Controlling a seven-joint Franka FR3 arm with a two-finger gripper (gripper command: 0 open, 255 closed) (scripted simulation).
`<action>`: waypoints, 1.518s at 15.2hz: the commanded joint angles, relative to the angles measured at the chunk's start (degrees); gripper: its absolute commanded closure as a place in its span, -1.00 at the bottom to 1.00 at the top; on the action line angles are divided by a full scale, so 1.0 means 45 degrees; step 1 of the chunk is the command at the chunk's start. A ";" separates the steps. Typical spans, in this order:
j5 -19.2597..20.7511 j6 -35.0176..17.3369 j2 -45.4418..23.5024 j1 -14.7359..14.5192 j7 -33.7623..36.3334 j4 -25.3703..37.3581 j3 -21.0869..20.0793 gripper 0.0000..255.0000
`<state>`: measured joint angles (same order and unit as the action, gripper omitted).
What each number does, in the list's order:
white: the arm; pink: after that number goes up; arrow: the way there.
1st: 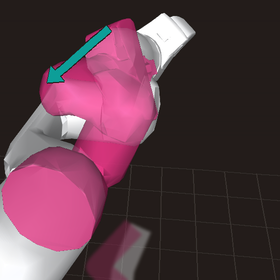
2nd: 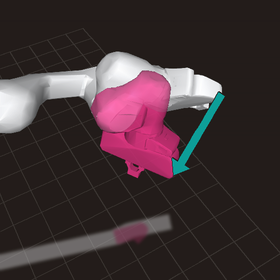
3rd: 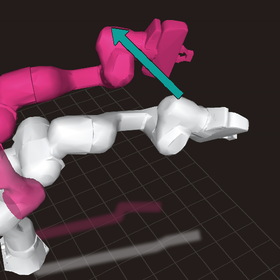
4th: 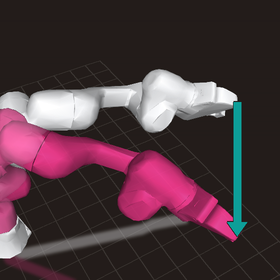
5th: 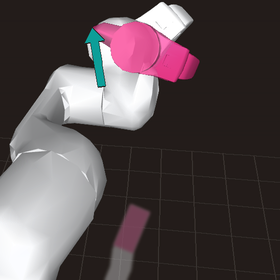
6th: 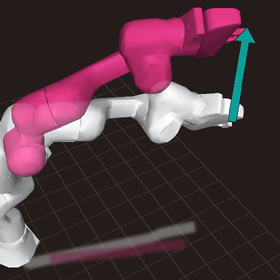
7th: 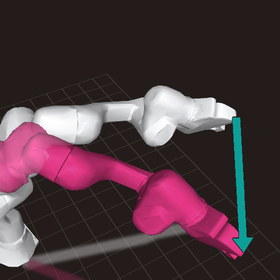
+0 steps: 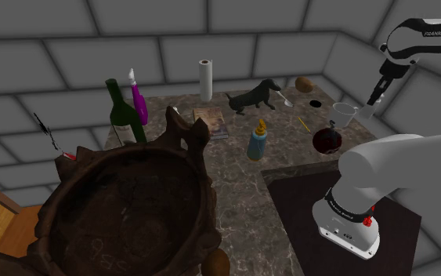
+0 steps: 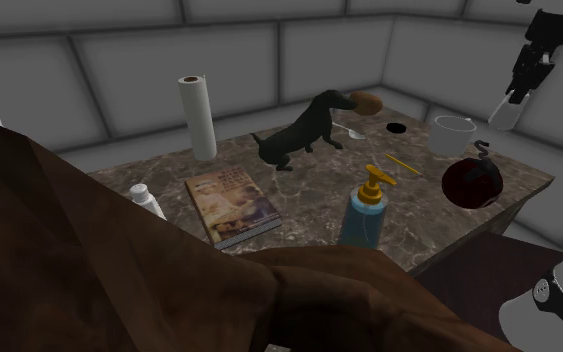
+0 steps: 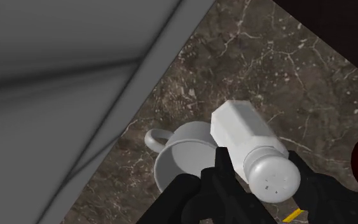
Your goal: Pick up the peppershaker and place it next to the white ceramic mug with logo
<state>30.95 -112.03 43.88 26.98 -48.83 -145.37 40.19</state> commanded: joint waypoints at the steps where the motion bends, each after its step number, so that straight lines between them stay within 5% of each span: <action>1: 0.0116 -0.0390 -0.0096 0.0002 0.0080 -0.0292 0.0146 1.00; 18: 0.1218 -0.3885 -0.1694 -0.0139 0.0370 -0.2136 0.1927 1.00; 23: 0.1218 -0.3885 -0.1694 -0.0139 0.0370 -0.2136 0.1927 1.00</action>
<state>36.42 -129.48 36.26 26.35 -47.18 -154.96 48.86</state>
